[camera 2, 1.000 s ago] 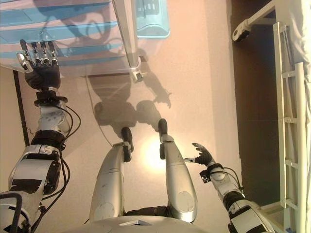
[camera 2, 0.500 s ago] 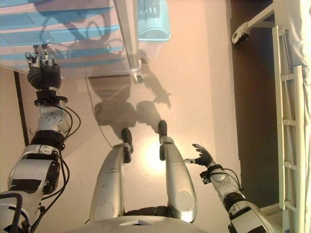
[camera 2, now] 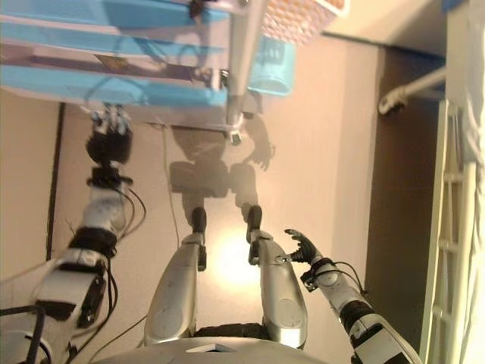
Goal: Open the drawer and pick up the medicine
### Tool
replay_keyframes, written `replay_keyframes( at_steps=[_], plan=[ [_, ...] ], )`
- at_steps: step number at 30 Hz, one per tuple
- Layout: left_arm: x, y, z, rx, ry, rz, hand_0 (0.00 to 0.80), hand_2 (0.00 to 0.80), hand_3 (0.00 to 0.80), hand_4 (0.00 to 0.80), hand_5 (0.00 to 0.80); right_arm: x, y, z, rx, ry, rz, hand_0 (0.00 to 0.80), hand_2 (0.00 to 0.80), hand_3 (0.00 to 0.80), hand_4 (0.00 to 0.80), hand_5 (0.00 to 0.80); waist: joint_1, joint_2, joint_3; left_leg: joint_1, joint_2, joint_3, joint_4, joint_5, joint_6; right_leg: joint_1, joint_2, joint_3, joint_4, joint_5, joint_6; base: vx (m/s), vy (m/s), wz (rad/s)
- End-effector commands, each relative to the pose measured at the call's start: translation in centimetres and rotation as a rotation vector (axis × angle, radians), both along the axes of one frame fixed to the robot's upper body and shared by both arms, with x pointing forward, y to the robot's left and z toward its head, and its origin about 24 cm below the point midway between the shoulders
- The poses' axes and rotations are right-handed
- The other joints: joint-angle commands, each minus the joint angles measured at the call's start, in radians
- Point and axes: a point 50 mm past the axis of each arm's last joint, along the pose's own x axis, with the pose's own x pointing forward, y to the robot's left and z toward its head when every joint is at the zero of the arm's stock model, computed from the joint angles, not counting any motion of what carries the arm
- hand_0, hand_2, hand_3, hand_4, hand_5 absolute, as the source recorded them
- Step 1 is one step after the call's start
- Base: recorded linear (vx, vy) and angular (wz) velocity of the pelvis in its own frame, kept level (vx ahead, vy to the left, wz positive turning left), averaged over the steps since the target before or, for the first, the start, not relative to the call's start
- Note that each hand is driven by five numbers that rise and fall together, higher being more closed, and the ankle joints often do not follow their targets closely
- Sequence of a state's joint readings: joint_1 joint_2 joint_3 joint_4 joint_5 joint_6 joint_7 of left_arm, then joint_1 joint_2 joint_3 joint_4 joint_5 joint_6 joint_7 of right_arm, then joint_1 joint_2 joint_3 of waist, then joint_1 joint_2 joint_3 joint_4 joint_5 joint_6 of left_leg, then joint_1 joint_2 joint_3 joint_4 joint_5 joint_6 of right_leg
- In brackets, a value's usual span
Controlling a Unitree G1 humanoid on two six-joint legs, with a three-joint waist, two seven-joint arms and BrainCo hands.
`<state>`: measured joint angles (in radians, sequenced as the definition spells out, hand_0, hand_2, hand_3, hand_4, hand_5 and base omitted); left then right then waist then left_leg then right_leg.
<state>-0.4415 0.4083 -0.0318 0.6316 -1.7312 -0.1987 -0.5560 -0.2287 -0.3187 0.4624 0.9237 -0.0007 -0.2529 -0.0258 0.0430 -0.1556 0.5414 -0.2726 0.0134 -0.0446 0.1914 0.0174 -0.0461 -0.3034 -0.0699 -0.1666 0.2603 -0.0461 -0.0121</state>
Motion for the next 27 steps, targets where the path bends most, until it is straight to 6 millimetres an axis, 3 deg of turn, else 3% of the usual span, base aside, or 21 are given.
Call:
replay_keyframes(
  at_steps=[1,4,10,14,18,19,20,23,25,27],
  plan=[
    [-2.3,-0.3,6.9,0.161,-0.553,-0.065,0.8,0.8,0.8,0.8,0.8,-2.2,-3.4,-0.7,-0.083,0.034,-0.104,0.0,0.0,0.0,0.0,0.0,0.114,0.09,-0.13,-0.052,-0.032,-0.023,0.05,-0.043,-0.001,0.063,-0.01,-0.041,0.029,-0.083,0.019,0.016,-0.104,0.57],
    [-4.6,0.2,2.5,0.138,-0.411,-0.095,0.8,0.8,0.8,0.8,0.8,-2.1,-5.7,-0.4,-0.147,0.055,-0.147,0.0,0.0,0.0,0.0,0.0,0.154,0.131,-0.167,-0.007,-0.037,-0.061,0.044,-0.036,-0.011,0.116,-0.031,-0.086,0.034,-0.103,0.007,0.032,-0.045,0.73],
    [-10.8,2.8,-6.0,0.132,-0.066,-0.109,0.8,0.8,0.8,0.8,0.8,-2.5,-9.6,0.4,-0.208,0.109,-0.201,0.0,0.0,0.0,0.0,0.0,0.216,0.172,-0.232,0.084,-0.065,-0.123,0.009,-0.031,-0.015,0.214,-0.055,-0.135,0.019,-0.119,0.003,0.069,0.005,0.45],
    [-16.7,3.8,-12.8,0.141,0.325,-0.119,0.8,0.8,0.8,0.8,0.8,-2.9,-10.6,0.4,-0.194,0.125,-0.223,0.0,0.0,0.0,0.0,0.0,0.235,0.186,-0.276,0.14,-0.089,-0.156,-0.025,-0.027,-0.012,0.267,-0.06,-0.157,-0.014,-0.111,0.009,0.07,0.045,0.38],
    [-23.1,4.8,-17.5,0.146,0.775,-0.041,0.8,0.8,0.8,0.8,0.8,-3.7,-11.0,0.0,-0.17,0.14,-0.204,0.0,0.0,0.0,0.0,0.0,0.234,0.191,-0.31,0.174,-0.108,-0.163,-0.035,-0.037,-0.006,0.294,-0.063,-0.156,-0.037,-0.106,0.016,0.069,0.089,0.15],
    [-24.5,5.4,-18.3,0.188,0.914,0.015,0.527,0.527,0.527,0.527,0.527,-3.9,-11.1,-0.1,-0.163,0.147,-0.201,0.0,0.0,0.0,0.0,0.0,0.231,0.192,-0.321,0.178,-0.112,-0.165,-0.038,-0.036,-0.003,0.296,-0.063,-0.157,-0.045,-0.099,0.018,0.098,0.103,0.1],
    [-26.3,6.2,-19.2,0.257,1.101,0.065,0.0,0.0,0.0,0.0,0.0,-4.2,-11.1,-0.3,-0.156,0.157,-0.199,0.0,0.0,0.0,0.0,0.0,0.228,0.192,-0.332,0.186,-0.115,-0.166,-0.038,-0.041,0.0,0.303,-0.063,-0.154,-0.049,-0.099,0.019,0.103,0.104,0.09],
    [-30.5,7.8,-20.4,0.468,1.476,0.12,0.0,0.0,0.0,0.0,0.0,-5.2,-10.8,-1.2,-0.143,0.187,-0.189,0.0,0.0,0.0,0.0,0.0,0.215,0.189,-0.362,0.207,-0.124,-0.166,-0.042,-0.051,0.005,0.321,-0.061,-0.144,-0.062,-0.1,0.021,0.122,0.091,0.25],
    [-31.4,8.0,-20.7,0.591,1.597,0.109,0.0,0.0,0.0,0.0,0.0,-5.7,-10.3,-1.7,-0.139,0.193,-0.188,0.0,0.0,0.0,0.0,0.0,0.205,0.187,-0.375,0.22,-0.126,-0.164,-0.048,-0.058,0.01,0.329,-0.06,-0.134,-0.065,-0.103,0.021,0.095,0.068,0.12],
    [-30.9,7.7,-20.9,0.864,1.67,-0.012,0.0,0.0,0.0,0.0,0.0,-6.1,-9.7,-2.0,-0.133,0.164,-0.211,0.0,0.0,0.0,0.0,0.0,0.189,0.184,-0.388,0.234,-0.127,-0.157,-0.056,-0.064,0.019,0.336,-0.058,-0.125,-0.07,-0.1,0.022,0.067,0.061,0.05]
  ],
)
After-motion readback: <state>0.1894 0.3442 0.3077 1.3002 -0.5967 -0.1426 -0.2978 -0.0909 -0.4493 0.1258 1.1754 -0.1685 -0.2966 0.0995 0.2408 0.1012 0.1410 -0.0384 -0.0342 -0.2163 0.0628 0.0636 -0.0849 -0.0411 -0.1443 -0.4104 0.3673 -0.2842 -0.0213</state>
